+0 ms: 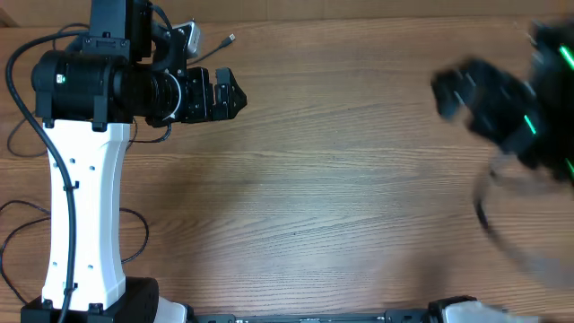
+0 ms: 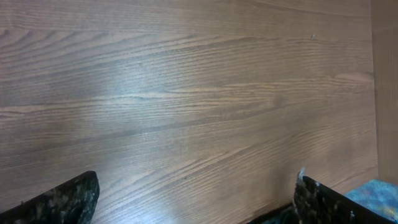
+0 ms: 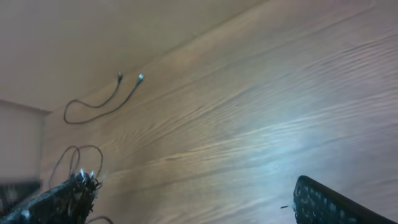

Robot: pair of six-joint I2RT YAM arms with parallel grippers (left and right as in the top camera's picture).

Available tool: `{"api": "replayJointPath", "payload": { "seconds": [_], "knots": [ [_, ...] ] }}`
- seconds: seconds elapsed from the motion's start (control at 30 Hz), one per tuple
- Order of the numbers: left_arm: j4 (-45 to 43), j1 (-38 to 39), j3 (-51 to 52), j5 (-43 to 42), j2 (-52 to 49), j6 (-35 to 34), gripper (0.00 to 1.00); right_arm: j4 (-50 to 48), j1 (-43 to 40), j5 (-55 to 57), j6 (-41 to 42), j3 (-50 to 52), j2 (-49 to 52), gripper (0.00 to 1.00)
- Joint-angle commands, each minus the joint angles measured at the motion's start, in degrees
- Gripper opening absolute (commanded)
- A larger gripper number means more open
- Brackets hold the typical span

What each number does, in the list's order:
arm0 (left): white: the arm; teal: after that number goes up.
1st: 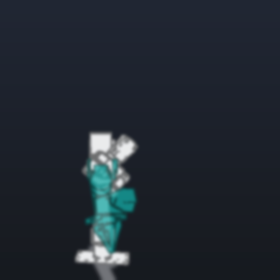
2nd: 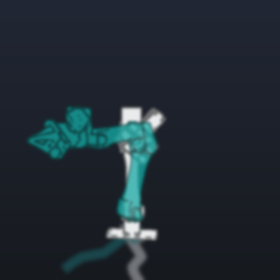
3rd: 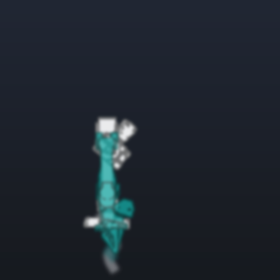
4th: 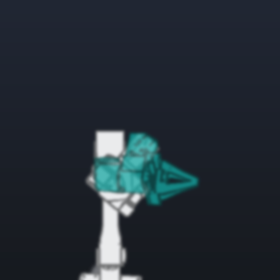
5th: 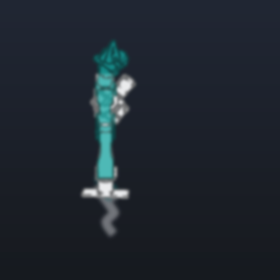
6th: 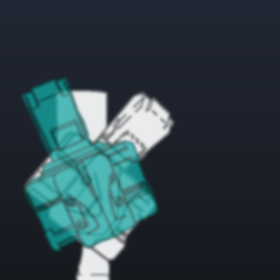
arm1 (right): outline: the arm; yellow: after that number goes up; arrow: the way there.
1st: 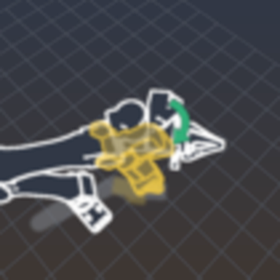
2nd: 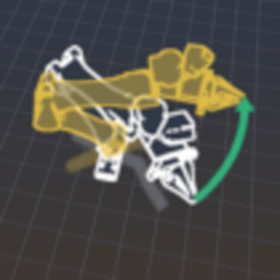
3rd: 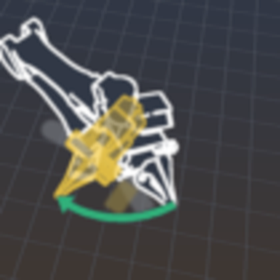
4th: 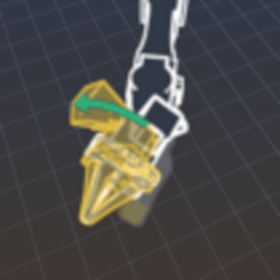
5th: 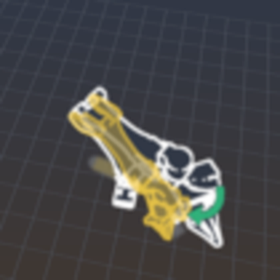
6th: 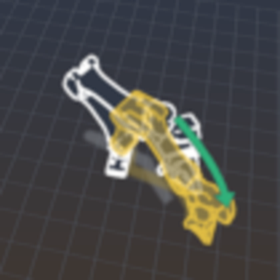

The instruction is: Untangle cables

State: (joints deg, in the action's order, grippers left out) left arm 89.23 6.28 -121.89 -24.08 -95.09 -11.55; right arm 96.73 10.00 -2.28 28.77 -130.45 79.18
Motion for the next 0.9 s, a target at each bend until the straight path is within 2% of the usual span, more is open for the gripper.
{"api": "replayJointPath", "payload": {
  "seconds": [0.0,0.13,0.27,0.6,0.77,0.87],
  "knots": [
    [0.1,0.1,-0.6,0.5,0.9,1.3,1.0,0.0,0.1,1.7,-1.8,9.6,-10.0,1.0],
    [0.1,0.1,-0.6,0.5,0.9,1.3,1.0,-2.5,0.1,3.3,-1.8,21.6,-21.7,1.0],
    [0.1,0.1,-0.6,0.5,0.9,1.3,1.0,-1.6,0.1,3.1,-0.3,27.9,-28.5,1.0],
    [0.1,0.1,-0.6,0.5,0.9,1.3,1.0,0.1,0.1,3.1,-0.9,28.1,-28.9,1.0],
    [0.1,0.1,-0.6,0.5,0.9,1.3,1.0,0.3,0.1,3.7,-5.7,28.4,-28.9,1.0],
    [0.1,0.1,-0.6,0.5,0.9,1.3,1.0,-0.4,0.6,3.8,-10.2,32.0,-28.9,1.0]
  ]
}}
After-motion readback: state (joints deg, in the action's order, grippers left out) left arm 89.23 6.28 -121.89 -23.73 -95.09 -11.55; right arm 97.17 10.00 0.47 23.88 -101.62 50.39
